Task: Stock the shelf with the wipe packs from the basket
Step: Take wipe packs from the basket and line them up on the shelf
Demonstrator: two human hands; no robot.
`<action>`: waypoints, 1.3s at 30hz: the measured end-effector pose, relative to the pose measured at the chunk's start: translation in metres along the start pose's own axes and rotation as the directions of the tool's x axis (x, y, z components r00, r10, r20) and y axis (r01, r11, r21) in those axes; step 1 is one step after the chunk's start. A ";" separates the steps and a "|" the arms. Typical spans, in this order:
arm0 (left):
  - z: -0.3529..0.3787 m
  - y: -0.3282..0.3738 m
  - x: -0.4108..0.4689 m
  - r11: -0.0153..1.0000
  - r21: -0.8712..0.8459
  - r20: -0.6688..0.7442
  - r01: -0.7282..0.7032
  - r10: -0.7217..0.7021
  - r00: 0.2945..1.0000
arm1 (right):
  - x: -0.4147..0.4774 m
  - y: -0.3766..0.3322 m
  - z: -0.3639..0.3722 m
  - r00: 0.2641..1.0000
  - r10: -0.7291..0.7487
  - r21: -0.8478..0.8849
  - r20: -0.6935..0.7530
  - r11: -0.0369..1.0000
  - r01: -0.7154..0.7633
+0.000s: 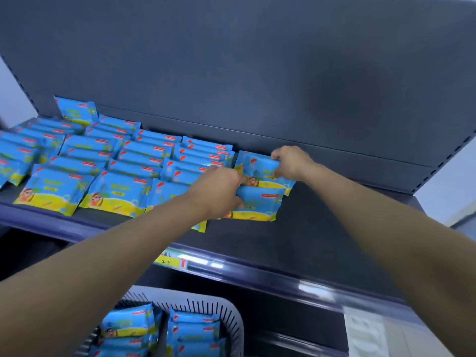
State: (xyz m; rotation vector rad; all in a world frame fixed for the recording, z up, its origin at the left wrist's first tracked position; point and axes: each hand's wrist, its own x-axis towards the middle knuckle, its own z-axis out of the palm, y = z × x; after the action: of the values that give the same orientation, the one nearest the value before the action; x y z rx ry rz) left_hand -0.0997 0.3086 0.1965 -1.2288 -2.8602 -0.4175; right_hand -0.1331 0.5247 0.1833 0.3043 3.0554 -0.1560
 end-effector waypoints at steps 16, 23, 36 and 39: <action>0.049 -0.011 0.107 0.964 0.266 0.074 -0.004 -0.016 0.997 | 0.016 0.032 0.001 0.966 0.087 0.339 -0.245 0.941 0.001; 0.057 -0.011 0.098 0.963 0.269 -0.060 0.019 -0.003 0.998 | -0.025 0.018 -0.001 0.915 0.019 0.282 -0.403 0.954 0.105; -0.048 0.007 -0.042 0.968 0.184 -0.531 -0.172 0.246 0.811 | -0.134 -0.071 -0.046 0.757 -0.219 -0.119 -0.616 0.975 0.186; -0.073 0.008 -0.085 0.959 0.190 -0.587 -0.208 0.281 0.759 | -0.169 -0.099 -0.059 0.699 -0.247 -0.138 -0.671 0.968 0.210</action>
State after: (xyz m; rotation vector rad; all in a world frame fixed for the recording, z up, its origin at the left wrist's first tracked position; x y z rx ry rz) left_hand -0.0428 0.2354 0.2598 -1.1557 -2.1126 -0.5191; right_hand 0.0091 0.4016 0.2638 -0.0571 3.8305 0.0431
